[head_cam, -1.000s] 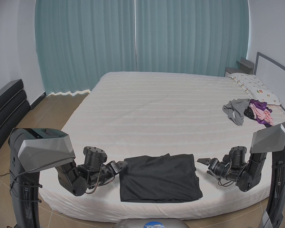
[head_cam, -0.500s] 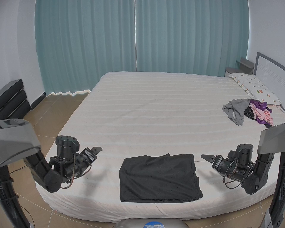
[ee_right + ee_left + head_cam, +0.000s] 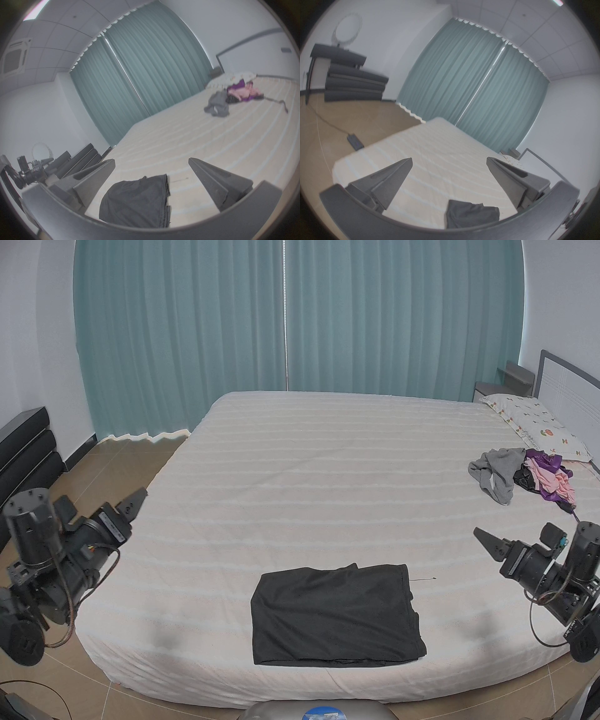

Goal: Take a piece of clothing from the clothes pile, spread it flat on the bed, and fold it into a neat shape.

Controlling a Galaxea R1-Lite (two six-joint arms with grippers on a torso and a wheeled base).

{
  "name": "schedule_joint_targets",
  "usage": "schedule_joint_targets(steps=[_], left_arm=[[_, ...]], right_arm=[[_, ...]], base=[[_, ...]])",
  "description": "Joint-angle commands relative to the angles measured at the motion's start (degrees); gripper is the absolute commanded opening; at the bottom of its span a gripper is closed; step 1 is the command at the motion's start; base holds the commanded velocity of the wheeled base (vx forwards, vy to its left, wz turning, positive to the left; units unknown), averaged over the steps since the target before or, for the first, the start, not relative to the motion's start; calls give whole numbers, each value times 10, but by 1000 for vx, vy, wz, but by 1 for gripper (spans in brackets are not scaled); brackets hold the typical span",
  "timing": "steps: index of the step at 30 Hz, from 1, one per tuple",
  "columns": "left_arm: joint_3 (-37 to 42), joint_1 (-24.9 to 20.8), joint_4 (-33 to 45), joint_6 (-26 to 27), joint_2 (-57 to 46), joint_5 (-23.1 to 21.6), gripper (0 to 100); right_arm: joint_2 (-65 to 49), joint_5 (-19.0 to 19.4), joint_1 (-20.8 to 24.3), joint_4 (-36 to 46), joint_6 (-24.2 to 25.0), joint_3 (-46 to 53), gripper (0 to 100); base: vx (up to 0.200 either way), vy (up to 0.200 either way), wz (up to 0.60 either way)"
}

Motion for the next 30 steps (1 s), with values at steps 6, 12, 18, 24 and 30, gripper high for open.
schedule_joint_targets(steps=[6,12,18,24,30], left_arm=[[96,-11,7,165,-268,93,100],[101,-6,78,211,-378,101,100],[93,9,271,257,-569,118,100],[91,93,362,297,-671,114,100],[91,132,448,304,-734,115,100]], right_arm=[[-295,-17,-37,79,-95,46,100],[-449,7,-30,206,-136,60,100],[-694,42,-34,569,-203,9,100],[-820,47,-35,801,-254,-77,100],[-871,38,-46,917,-290,-112,100]], base=[[0,0,0],[0,0,0],[0,0,0],[0,0,0],[0,0,0]])
